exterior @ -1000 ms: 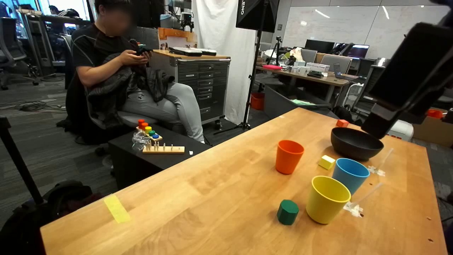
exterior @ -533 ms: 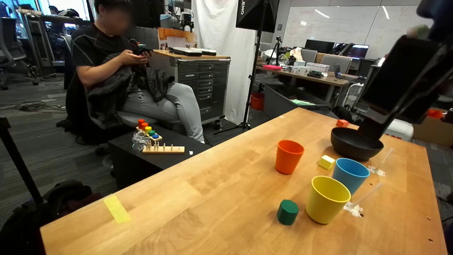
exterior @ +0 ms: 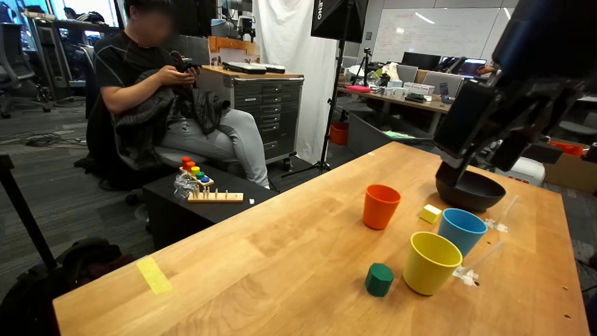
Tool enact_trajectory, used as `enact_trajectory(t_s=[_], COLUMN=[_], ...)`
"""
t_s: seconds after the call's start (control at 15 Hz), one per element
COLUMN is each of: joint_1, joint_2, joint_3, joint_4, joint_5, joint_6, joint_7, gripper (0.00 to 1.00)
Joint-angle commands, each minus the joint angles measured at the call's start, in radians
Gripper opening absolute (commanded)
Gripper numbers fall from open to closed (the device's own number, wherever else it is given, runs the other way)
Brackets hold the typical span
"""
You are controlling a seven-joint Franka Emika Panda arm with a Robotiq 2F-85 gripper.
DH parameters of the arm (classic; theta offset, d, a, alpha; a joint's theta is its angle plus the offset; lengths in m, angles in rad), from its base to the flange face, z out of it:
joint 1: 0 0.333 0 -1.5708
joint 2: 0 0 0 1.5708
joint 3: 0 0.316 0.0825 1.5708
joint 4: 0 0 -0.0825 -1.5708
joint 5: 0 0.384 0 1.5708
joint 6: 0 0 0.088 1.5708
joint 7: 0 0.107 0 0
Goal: Stack the three cups
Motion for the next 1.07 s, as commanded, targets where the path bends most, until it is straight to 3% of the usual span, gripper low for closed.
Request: enact_trajectory(t_s=[0.0, 1.0], joint_1=[0.010, 0.044], joint_2=[0.070, 0.248], joint_3=[-0.038, -0.135], joint_4=[0.018, 0.027], joint_5=[-0.043, -0.093], joint_6=[0.065, 0.131], joint_7=[0.024, 0.019], gripper=[1.00, 1.00])
